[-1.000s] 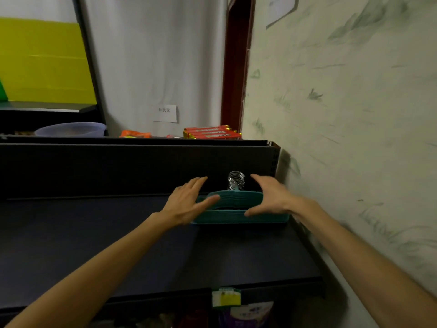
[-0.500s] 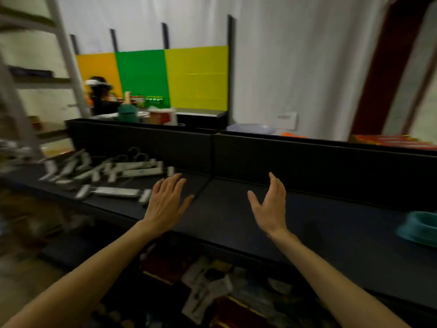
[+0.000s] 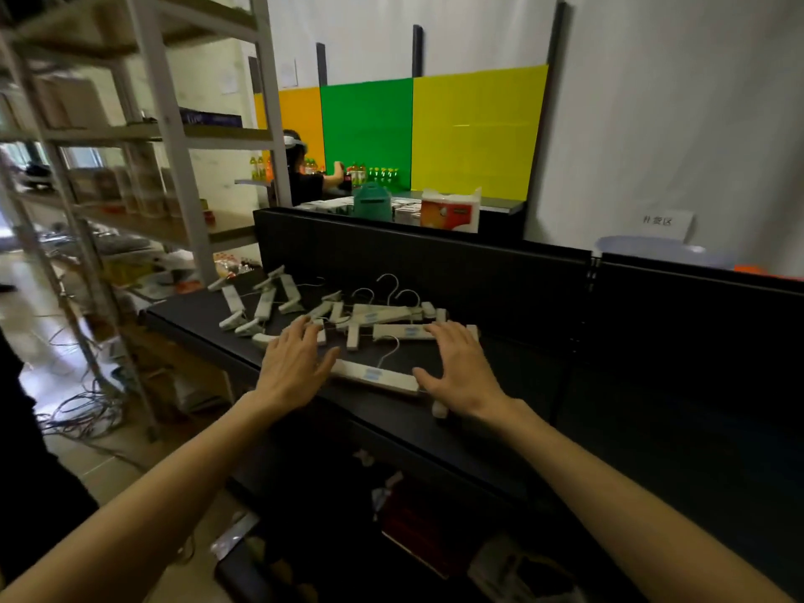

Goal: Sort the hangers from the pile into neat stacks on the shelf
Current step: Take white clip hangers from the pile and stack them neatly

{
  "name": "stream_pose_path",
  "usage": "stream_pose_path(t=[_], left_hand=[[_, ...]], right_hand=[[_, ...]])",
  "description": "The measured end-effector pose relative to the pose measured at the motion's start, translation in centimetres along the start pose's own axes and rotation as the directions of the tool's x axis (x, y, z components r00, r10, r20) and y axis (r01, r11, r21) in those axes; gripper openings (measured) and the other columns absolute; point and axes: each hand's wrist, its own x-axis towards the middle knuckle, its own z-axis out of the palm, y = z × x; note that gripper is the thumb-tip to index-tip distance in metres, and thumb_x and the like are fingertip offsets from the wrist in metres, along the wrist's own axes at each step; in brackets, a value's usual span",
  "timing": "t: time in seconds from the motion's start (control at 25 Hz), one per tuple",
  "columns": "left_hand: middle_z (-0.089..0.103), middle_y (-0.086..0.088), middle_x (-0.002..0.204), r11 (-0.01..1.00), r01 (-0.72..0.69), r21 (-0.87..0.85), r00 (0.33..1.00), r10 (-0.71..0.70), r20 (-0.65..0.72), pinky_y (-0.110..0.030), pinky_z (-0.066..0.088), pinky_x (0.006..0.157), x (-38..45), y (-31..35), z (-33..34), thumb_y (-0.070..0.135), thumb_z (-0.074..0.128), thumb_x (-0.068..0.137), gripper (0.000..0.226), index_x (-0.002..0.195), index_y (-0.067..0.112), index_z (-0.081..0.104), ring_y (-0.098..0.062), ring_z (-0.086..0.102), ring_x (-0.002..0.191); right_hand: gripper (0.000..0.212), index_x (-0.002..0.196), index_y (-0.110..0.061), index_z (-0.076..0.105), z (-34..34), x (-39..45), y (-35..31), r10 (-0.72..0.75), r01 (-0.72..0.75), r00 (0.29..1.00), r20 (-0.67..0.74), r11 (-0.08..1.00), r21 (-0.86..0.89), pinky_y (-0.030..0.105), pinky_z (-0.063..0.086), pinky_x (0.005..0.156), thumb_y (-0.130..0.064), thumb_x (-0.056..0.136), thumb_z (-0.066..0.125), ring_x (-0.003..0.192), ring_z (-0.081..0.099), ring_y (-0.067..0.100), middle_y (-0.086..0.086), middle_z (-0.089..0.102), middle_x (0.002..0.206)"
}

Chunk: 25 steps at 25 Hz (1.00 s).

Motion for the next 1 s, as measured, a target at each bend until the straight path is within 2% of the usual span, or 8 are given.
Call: stream_pose_path(t=[0.12,0.24,0.36,0.44,0.56,0.64,0.76,1.0], left_hand=[[0.043,-0.004,0.15,0.988,-0.149,-0.039,0.989,0.148,-0.01,-0.044,0.043,0.107,6.1,-0.5,0.8,0.051,0.049,0.101,0.051,0.141,0.02,0.05,-0.025,0.05,0.132],[0.056,0.003,0.132,0.953,-0.299,-0.05,0.95,0.302,0.076,-0.035,0.047,0.096,10.6,-0.1,2.1,0.049,0.052,0.099,0.04,0.131,0.027,0.057,-0.015,0.057,0.113],[0.06,0.007,0.122,0.887,-0.447,-0.115,0.877,0.46,0.137,-0.031,0.047,0.091,12.8,0.0,4.3,0.049,0.06,0.094,0.036,0.125,0.031,0.062,-0.012,0.058,0.108],[0.059,0.006,0.119,0.849,-0.51,-0.14,0.826,0.528,0.195,-0.028,0.047,0.083,13.7,0.1,5.3,0.048,0.063,0.092,0.036,0.123,0.03,0.063,-0.012,0.057,0.104],[0.061,0.004,0.122,0.794,-0.579,-0.185,0.773,0.607,0.186,-0.026,0.044,0.08,15.5,0.1,6.7,0.044,0.064,0.093,0.035,0.124,0.028,0.063,-0.013,0.058,0.108],[0.061,0.002,0.125,0.779,-0.574,-0.252,0.767,0.62,0.165,-0.031,0.05,0.088,15.8,-0.2,7.4,0.041,0.064,0.094,0.037,0.127,0.026,0.062,-0.016,0.059,0.111],[0.059,0.001,0.127,0.75,-0.555,-0.359,0.76,0.633,0.146,-0.037,0.054,0.091,15.8,-0.6,7.9,0.039,0.064,0.095,0.04,0.131,0.024,0.059,-0.017,0.061,0.109],[0.059,0.008,0.108,0.603,-0.65,-0.463,0.698,0.715,-0.049,-0.035,0.045,0.095,14.7,0.0,6.6,0.032,0.063,0.096,0.021,0.116,0.027,0.057,-0.01,0.059,0.092]], right_hand=[[0.066,0.146,-0.019,0.044,3.4,6.0,-0.3,-0.039,0.038,0.999,-0.02,0.997,-0.069,0.036,0.031,0.116,-0.043,0.088,0.067,0.139,0.038,0.018,0.001,0.045,0.148],[0.046,0.133,-0.024,0.056,5.2,10.4,-0.1,0.137,-0.136,0.99,-0.017,0.988,0.08,0.034,0.049,0.101,-0.038,0.091,0.066,0.118,0.056,0.012,-0.004,0.058,0.128],[0.032,0.124,-0.032,0.062,5.1,11.3,0.0,0.163,-0.189,0.979,0.121,0.95,0.248,0.034,0.054,0.096,-0.037,0.093,0.066,0.105,0.06,0.001,-0.013,0.062,0.117],[0.038,0.127,-0.037,0.058,4.0,9.6,-0.9,0.124,-0.197,0.951,0.285,0.95,0.243,0.028,0.05,0.099,-0.042,0.09,0.068,0.11,0.056,-0.004,-0.019,0.059,0.122],[0.074,0.145,-0.036,0.043,3.0,6.6,-2.7,0.181,-0.175,0.901,0.394,0.983,-0.053,0.027,0.037,0.111,-0.062,0.081,0.069,0.134,0.038,0.0,-0.016,0.041,0.148],[0.088,0.152,-0.038,0.032,3.2,4.8,-4.0,0.259,-0.218,0.891,0.372,0.964,-0.151,0.033,0.032,0.117,-0.071,0.077,0.066,0.143,0.029,0.006,-0.014,0.03,0.157],[0.087,0.153,-0.039,0.029,3.2,2.2,-5.6,0.324,-0.272,0.9,0.292,0.94,-0.203,0.033,0.039,0.112,-0.068,0.079,0.066,0.135,0.042,0.006,-0.013,0.044,0.148],[0.043,0.126,-0.031,0.063,2.8,-4.2,-7.5,0.387,-0.365,0.922,0.022,0.885,-0.289,0.024,0.05,0.083,-0.052,0.089,0.062,0.098,0.054,0.0,-0.017,0.058,0.109]])
